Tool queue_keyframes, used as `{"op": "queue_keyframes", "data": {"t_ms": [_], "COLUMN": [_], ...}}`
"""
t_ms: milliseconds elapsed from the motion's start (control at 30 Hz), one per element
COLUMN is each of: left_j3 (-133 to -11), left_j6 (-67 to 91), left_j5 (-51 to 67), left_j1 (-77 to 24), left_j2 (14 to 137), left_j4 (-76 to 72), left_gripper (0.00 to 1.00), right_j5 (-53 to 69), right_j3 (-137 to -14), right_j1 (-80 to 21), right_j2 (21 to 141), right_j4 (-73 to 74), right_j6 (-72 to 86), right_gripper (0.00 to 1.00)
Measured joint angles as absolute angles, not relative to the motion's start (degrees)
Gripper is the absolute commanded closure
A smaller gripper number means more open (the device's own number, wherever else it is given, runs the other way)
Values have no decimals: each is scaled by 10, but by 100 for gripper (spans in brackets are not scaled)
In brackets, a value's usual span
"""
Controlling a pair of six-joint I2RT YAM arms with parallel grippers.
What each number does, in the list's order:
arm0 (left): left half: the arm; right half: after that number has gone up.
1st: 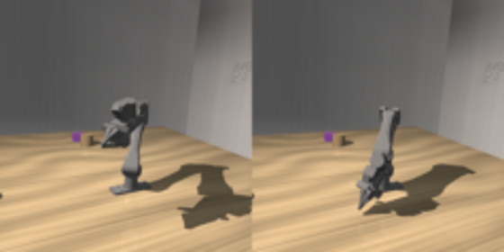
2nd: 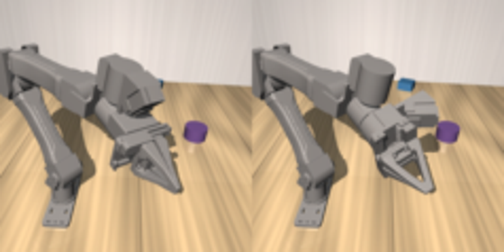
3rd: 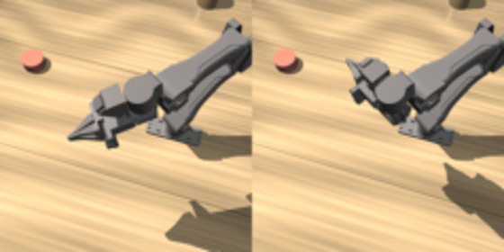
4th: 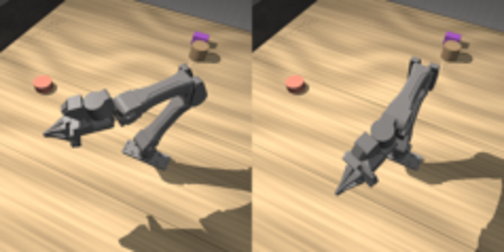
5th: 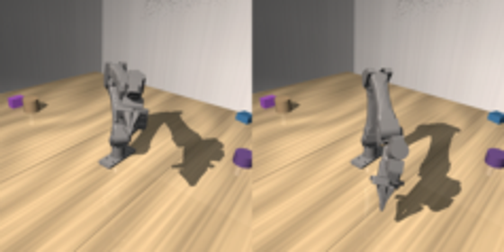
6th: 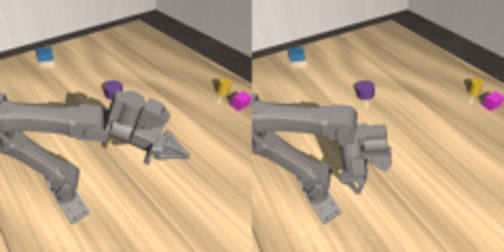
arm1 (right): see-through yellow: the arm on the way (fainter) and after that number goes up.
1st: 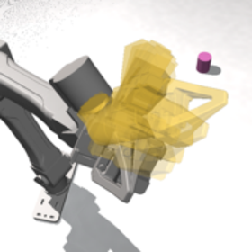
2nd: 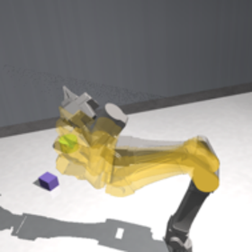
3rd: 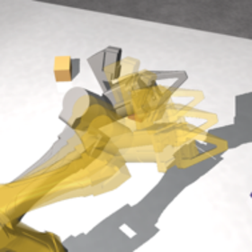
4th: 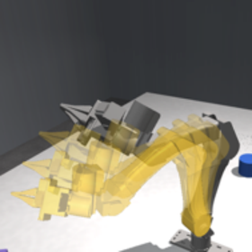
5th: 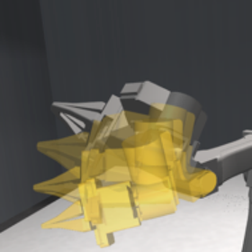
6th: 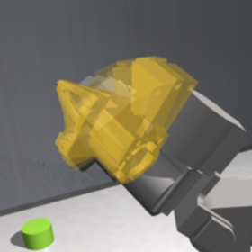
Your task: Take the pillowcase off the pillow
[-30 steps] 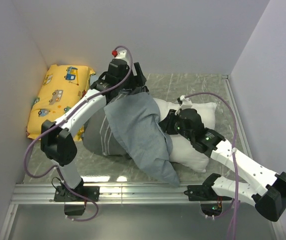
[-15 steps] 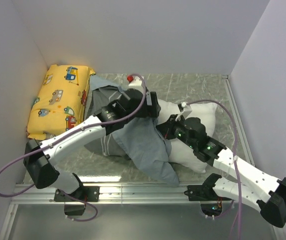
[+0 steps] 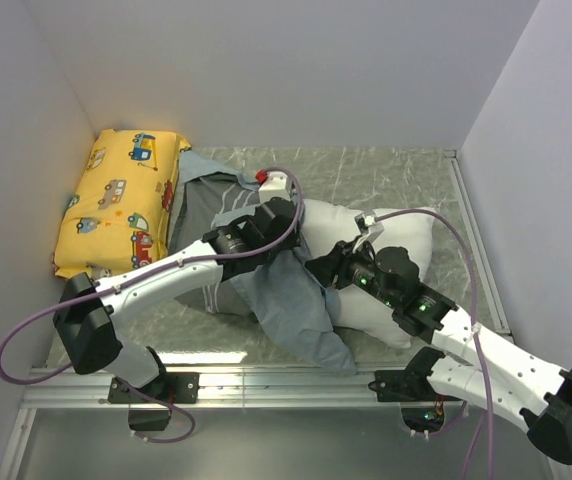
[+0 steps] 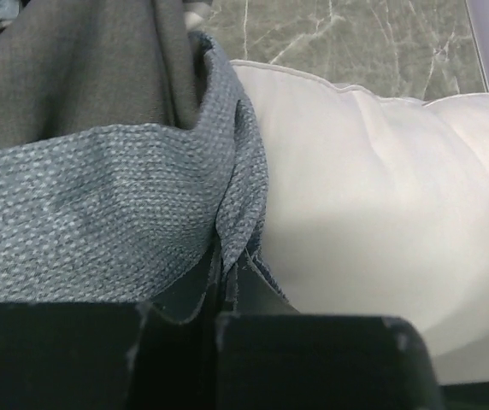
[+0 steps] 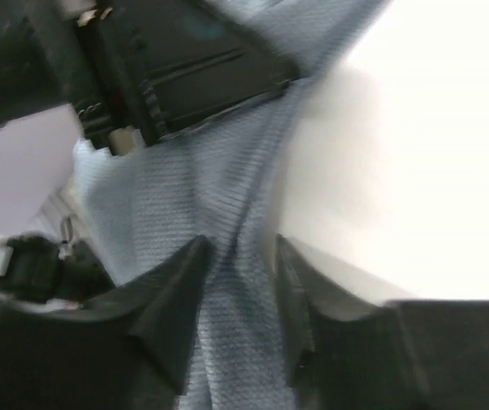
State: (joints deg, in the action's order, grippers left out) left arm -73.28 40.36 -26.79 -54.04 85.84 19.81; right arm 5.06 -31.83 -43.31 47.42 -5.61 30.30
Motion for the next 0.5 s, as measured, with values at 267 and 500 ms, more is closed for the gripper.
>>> {"op": "queue_keyframes", "data": {"t_ms": [267, 500], "left_j3": [-660, -608], "left_j6": [401, 390], "left_j5": [-274, -264], "left_j1": [-542, -543], "left_j2": [791, 735], "left_j4": [167, 153], "left_gripper": [100, 99], "right_j5": [-112, -165], "right_j3": [-424, -535], "right_j1": [-436, -437], "right_j2": [456, 606], "right_j4": [91, 159], "right_j6": [313, 305], "right_gripper": [28, 24]}}
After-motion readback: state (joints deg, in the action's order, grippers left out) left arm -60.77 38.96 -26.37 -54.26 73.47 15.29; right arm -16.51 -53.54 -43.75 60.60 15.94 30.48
